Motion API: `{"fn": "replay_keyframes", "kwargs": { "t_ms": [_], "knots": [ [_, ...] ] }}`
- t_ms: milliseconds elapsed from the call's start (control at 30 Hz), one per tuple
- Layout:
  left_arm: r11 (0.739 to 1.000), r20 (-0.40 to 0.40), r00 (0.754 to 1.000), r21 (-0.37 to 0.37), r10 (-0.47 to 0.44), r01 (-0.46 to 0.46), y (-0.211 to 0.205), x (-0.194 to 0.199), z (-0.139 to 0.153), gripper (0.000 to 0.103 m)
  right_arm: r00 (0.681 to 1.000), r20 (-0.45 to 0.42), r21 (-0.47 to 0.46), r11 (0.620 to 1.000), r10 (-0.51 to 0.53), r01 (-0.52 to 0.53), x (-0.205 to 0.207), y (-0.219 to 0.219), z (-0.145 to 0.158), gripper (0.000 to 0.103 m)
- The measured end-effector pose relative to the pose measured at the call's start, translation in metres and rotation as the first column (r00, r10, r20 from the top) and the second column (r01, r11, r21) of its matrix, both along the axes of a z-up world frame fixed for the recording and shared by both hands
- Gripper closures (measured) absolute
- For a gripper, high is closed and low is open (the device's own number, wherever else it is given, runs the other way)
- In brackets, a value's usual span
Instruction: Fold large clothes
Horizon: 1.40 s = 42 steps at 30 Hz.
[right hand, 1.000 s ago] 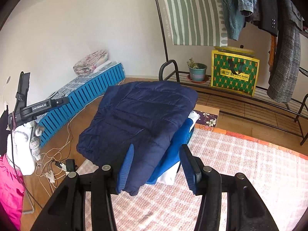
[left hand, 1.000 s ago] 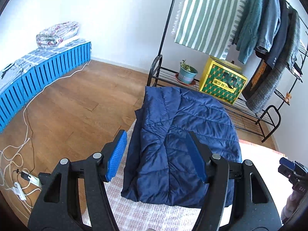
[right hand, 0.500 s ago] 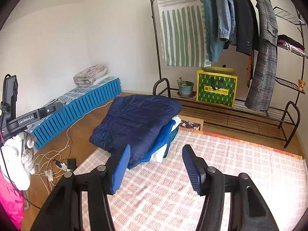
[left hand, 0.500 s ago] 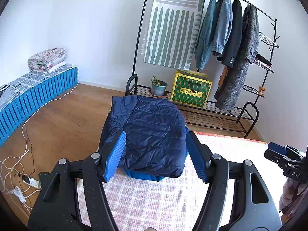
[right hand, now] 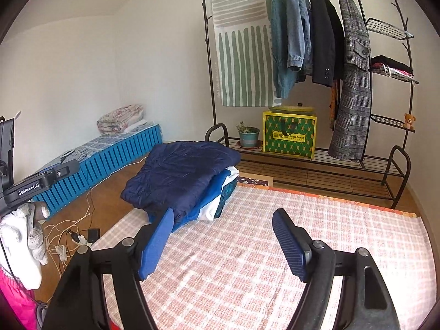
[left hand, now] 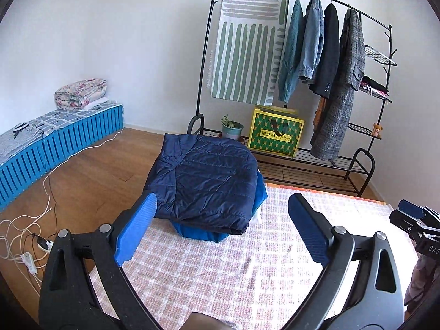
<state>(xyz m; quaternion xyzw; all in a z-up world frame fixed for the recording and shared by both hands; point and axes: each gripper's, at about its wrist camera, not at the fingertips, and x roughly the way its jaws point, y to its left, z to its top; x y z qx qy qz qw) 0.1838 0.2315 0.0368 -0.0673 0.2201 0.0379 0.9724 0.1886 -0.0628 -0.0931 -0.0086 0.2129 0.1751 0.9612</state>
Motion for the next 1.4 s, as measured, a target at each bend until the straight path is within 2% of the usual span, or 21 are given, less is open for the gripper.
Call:
{"fn": "replay_keyframes", "kwargs": {
  "t_ms": [100, 300, 367, 433, 733, 1400],
  "knots": [
    [1.0, 0.0, 1.0, -0.001, 0.018, -0.018, -0.004, -0.001, -0.012, 0.004, 1.0, -0.007, -0.006, 1.0, -0.014, 0.014, 0.001, -0.005, -0.007, 0.026],
    [1.0, -0.018, 1.0, 0.016, 0.009, -0.009, -0.019, -0.003, -0.029, 0.003, 0.998, -0.004, 0.02, 0.998, -0.061, 0.061, 0.001, -0.017, -0.016, 0.012],
    [0.999, -0.016, 1.0, 0.031, 0.009, -0.009, -0.023, -0.005, -0.031, 0.0, 0.997, 0.0, 0.018, 0.997, -0.078, 0.078, -0.001, -0.02, -0.02, 0.003],
    [0.999, -0.012, 1.0, 0.04, 0.015, -0.014, -0.026, -0.007, -0.034, 0.0, 0.996, 0.012, 0.015, 0.995, -0.094, 0.094, -0.004, -0.023, -0.023, 0.001],
    [0.997, -0.054, 0.997, 0.051, 0.052, -0.049, -0.023, -0.001, -0.05, 0.0, 0.99, 0.001, -0.003, 0.99, -0.143, 0.143, -0.006, -0.029, -0.043, 0.0],
    [0.994, -0.033, 0.998, 0.1, 0.058, -0.054, -0.036, -0.005, -0.053, 0.0, 0.987, -0.02, -0.02, 0.987, -0.157, 0.157, -0.005, -0.037, -0.059, 0.0]
  ]
}}
